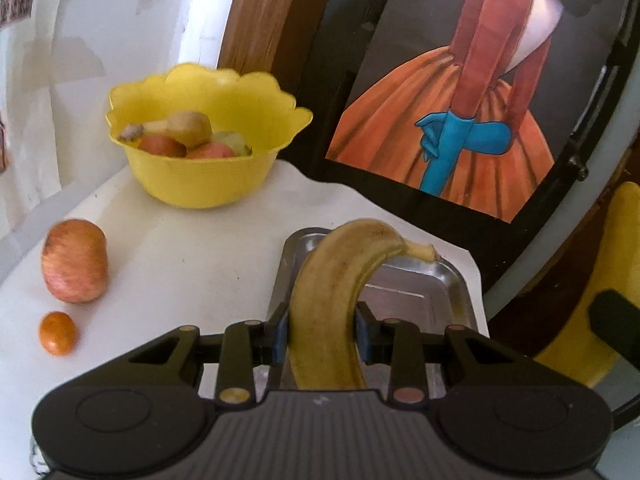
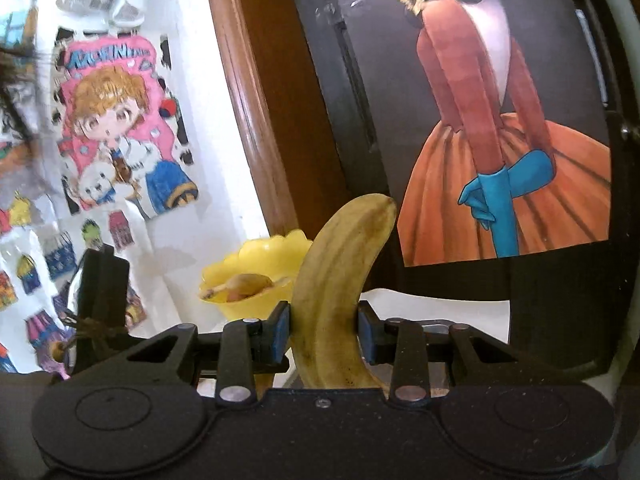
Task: Organize fruits
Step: 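Carry the banana onto the steel tray and open the left tool while the right tool releases its banana there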
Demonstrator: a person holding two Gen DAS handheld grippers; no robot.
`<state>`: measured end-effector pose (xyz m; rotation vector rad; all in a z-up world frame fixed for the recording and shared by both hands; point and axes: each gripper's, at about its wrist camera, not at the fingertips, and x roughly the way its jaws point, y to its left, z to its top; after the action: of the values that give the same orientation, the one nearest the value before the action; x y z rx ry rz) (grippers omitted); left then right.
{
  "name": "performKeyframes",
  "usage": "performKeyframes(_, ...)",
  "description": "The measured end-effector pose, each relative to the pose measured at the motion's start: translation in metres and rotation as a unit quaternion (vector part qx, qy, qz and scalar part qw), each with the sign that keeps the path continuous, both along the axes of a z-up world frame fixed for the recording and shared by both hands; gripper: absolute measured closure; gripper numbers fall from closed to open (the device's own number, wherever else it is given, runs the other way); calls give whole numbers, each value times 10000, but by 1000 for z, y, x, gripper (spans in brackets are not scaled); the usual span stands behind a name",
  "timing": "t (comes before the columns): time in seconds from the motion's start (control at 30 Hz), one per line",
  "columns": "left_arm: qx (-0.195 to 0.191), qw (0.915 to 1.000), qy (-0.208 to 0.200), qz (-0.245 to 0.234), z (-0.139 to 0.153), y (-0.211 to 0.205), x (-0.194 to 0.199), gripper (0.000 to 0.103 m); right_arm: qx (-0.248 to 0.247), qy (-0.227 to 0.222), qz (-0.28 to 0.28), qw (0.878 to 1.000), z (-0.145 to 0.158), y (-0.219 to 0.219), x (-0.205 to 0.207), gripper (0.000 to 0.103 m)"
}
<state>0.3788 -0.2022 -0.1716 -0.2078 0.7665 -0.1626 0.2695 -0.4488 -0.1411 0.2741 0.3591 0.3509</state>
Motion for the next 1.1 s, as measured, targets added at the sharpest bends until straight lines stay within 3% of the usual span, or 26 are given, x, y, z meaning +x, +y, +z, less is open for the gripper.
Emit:
performKeyframes(0.23,65,9996,255,134,-25,-1,18,66,-308,302,385,9983,-36,3,48,66)
performKeyframes(0.4,2,9993,311,228,-35,-2,22,66,-754,197,797,9938,-46,23,59,66)
performKeyframes(0.6,33,9991,366,226,-41,0,21,65,-955,237,911,9910,-50,38,66,66)
performKeyframes(0.73,283,9992,261,138,-42,-6,16,65,-1026,216,939,9900,-49,37,66,66)
performKeyframes(1.1,178,9994,187,213,-36,0,8,61,-1067,353,931,9893,-52,43,67,65)
